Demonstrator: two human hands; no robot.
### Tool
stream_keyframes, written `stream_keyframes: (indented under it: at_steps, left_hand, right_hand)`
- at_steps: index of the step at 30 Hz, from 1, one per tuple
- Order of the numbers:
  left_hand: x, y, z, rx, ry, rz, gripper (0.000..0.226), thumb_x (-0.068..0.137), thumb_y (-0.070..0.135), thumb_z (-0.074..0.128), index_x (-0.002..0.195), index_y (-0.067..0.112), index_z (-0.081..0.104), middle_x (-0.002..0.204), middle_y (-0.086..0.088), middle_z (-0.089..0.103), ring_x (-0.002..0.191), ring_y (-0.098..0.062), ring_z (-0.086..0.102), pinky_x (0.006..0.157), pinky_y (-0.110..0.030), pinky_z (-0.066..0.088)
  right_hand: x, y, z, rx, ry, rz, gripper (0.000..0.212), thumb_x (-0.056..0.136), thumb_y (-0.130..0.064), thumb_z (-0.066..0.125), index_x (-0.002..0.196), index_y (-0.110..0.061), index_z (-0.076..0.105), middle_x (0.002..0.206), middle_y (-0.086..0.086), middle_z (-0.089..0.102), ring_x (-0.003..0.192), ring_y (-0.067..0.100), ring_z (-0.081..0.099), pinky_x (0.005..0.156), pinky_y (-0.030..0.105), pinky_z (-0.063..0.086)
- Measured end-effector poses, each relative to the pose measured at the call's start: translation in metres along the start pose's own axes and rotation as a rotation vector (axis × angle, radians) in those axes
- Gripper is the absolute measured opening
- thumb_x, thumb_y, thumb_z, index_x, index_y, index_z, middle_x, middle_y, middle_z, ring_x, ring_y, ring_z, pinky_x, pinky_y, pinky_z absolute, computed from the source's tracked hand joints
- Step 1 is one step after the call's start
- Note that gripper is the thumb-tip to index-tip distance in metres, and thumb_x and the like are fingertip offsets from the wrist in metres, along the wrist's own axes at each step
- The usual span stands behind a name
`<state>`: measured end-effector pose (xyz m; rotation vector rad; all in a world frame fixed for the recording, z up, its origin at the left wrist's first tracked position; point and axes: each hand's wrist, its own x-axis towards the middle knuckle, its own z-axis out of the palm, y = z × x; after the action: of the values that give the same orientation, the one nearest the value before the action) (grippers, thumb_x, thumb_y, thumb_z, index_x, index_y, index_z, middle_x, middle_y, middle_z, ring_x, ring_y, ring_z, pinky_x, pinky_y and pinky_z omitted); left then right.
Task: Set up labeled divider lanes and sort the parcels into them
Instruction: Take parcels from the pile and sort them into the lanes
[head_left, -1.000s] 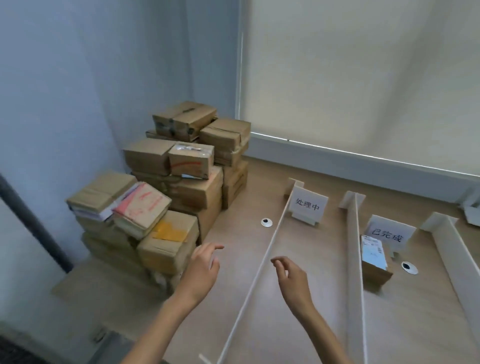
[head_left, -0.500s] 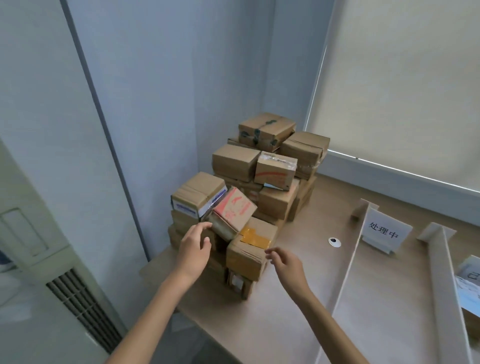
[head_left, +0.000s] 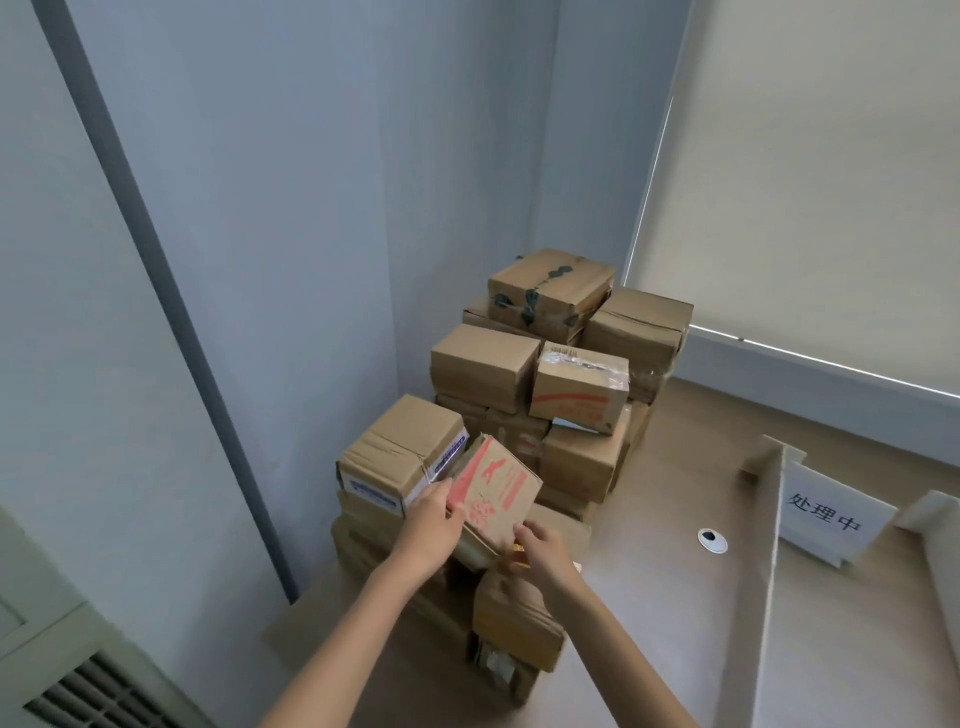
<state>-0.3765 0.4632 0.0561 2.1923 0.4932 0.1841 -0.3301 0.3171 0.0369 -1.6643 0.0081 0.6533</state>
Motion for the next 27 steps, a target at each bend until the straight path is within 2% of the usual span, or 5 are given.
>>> stream_keyframes:
  at_steps: [9,14,18,22,27]
  left_hand:
    - [-0.006,0.008,-0.026,-0.199,0.073,0.190,0.016,0.096,0.016,0.049,0.103,0.020,0.063,0.111,0.006,0.058,0.105,-0.003,0.055,0.071,-0.001,0.044]
    - [-0.009,0.017,-0.042,-0.498,0.062,0.163,0.049,0.079,0.028,0.073,0.120,0.034,0.047,0.123,0.012,0.050,0.118,-0.005,0.048,0.092,-0.024,0.048]
    - [-0.017,0.025,-0.061,-0.779,-0.345,0.036,0.113,0.053,0.056,0.083,0.144,0.038,0.018,0.139,0.008,0.042,0.124,-0.013,0.047,0.103,-0.042,0.043]
    - [-0.025,0.021,-0.073,-0.997,-0.661,0.051,0.084,0.069,0.036,0.079,0.138,0.032,0.032,0.131,-0.008,0.057,0.118,-0.027,0.058,0.098,-0.050,0.047]
    - [-0.040,0.025,-0.078,-0.979,-0.581,0.097,0.071,0.075,0.029,0.077,0.136,0.031,0.039,0.126,-0.004,0.060,0.115,-0.024,0.060,0.097,-0.050,0.049]
  right_hand:
    - [-0.003,-0.010,0.006,0.207,0.158,-0.074,0.038,0.096,-0.030,0.052,0.130,-0.019,0.040,0.111,0.002,0.061,0.096,0.016,0.063,0.068,0.031,0.054]
    - [-0.028,-0.029,-0.001,0.390,0.177,-0.174,0.028,0.096,-0.020,0.049,0.125,-0.019,0.047,0.115,0.010,0.061,0.106,0.023,0.063,0.078,0.041,0.058]
    - [-0.058,-0.035,0.005,0.471,0.141,-0.246,0.027,0.096,-0.020,0.048,0.124,-0.021,0.049,0.114,0.012,0.063,0.106,0.024,0.064,0.082,0.044,0.057]
    - [-0.081,-0.033,0.012,0.447,0.147,-0.310,0.031,0.097,-0.021,0.047,0.128,-0.021,0.048,0.115,0.014,0.063,0.108,0.025,0.063,0.087,0.046,0.055]
    - [-0.110,-0.042,0.028,0.115,0.325,-0.438,0.051,0.096,-0.038,0.047,0.144,-0.026,0.033,0.133,0.001,0.054,0.113,0.013,0.059,0.088,0.027,0.054]
